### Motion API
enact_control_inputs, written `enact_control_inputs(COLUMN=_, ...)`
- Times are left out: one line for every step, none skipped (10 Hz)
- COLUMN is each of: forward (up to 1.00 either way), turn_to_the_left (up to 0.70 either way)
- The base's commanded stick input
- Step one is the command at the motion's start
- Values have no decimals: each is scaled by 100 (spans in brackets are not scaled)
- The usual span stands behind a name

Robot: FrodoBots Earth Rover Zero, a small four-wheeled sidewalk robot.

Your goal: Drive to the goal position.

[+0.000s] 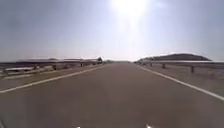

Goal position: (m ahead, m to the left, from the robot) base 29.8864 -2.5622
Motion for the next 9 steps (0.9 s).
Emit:
enact_control_inputs(forward=70, turn_to_the_left=0)
enact_control_inputs(forward=70, turn_to_the_left=0)
enact_control_inputs(forward=70, turn_to_the_left=0)
enact_control_inputs(forward=70, turn_to_the_left=0)
enact_control_inputs(forward=70, turn_to_the_left=0)
enact_control_inputs(forward=70, turn_to_the_left=0)
enact_control_inputs(forward=70, turn_to_the_left=0)
enact_control_inputs(forward=70, turn_to_the_left=0)
enact_control_inputs(forward=70, turn_to_the_left=0)
